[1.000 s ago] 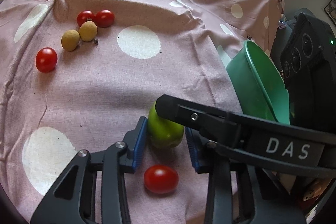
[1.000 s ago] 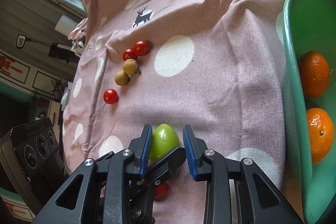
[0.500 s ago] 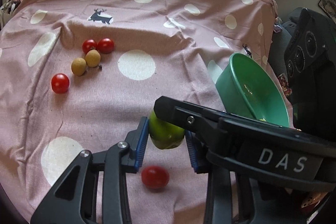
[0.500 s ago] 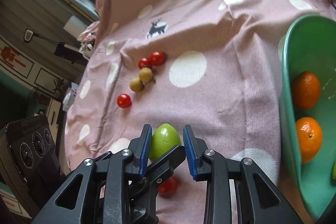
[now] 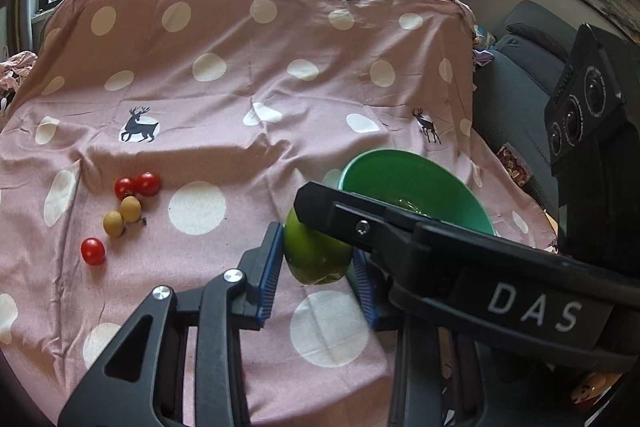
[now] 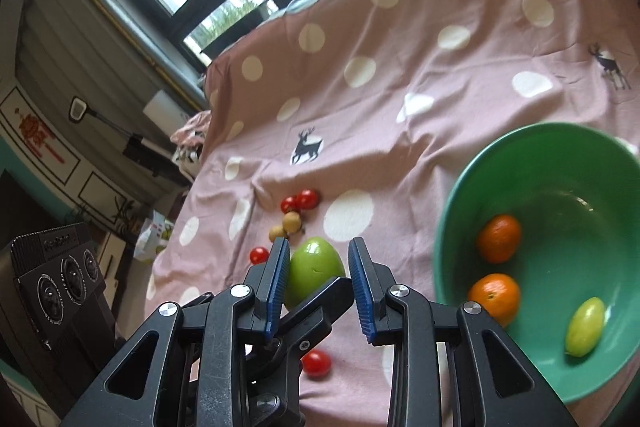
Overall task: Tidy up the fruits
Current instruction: 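Lift the green pear with the right tool and carry it to the bowl, then lower the held green pear into the green bowl with the right tool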
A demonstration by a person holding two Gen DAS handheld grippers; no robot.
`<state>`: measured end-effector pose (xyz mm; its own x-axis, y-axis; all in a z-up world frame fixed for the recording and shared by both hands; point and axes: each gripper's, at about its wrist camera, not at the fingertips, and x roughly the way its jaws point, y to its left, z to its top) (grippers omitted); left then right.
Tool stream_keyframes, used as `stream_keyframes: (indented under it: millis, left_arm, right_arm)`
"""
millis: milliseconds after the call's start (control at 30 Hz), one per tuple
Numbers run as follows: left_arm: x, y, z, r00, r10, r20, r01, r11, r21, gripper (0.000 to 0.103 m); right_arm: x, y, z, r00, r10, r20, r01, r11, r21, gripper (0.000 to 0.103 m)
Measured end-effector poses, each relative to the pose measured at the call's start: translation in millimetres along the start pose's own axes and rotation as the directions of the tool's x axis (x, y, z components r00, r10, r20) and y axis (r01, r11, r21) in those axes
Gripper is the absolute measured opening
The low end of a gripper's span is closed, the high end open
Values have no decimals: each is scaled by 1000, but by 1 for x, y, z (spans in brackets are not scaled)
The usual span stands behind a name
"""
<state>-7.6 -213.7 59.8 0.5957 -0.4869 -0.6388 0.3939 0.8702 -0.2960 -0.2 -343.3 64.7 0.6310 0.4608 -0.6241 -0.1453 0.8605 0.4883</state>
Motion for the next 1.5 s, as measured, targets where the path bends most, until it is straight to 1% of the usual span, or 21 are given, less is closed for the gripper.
stream_keyframes:
  millis: [100, 233, 367, 600, 867, 1033, 1300, 1500]
  left_arm:
    - [7, -14, 6, 1000, -24, -5, 24, 999, 23, 33]
    - [15, -39, 11, 1000, -24, -5, 24, 996, 83, 33]
    - [26, -52, 16, 998, -59, -22, 61, 995, 82, 33]
    - [43, -77, 18, 996, -71, -45, 77, 988, 133, 33]
    - [67, -91, 17, 990, -100, -96, 113, 984, 135, 33]
    - [78, -92, 17, 983, -131, -130, 145, 984, 104, 33]
    - [92, -97, 15, 974, -161, -162, 176, 981, 83, 33]
    - [100, -99, 13, 968, -171, -183, 187, 979, 76, 33]
  right_arm:
    - [-11, -12, 3, 999, -6, 31, 5, 1000, 23, 33]
    - [-25, -31, 7, 998, -5, 60, 0, 997, 75, 33]
    - [-37, -49, 10, 996, -7, 91, -4, 993, 118, 33]
    - [-54, -78, 10, 992, -14, 127, -11, 982, 188, 33]
    - [-60, -101, 8, 990, -64, 125, 33, 971, 236, 33]
    - [-60, -117, 7, 992, -57, 114, 24, 963, 270, 33]
    - [-60, -126, 7, 990, -104, 94, 74, 957, 279, 33]
    - [-58, -135, 6, 990, -115, 77, 87, 949, 302, 33]
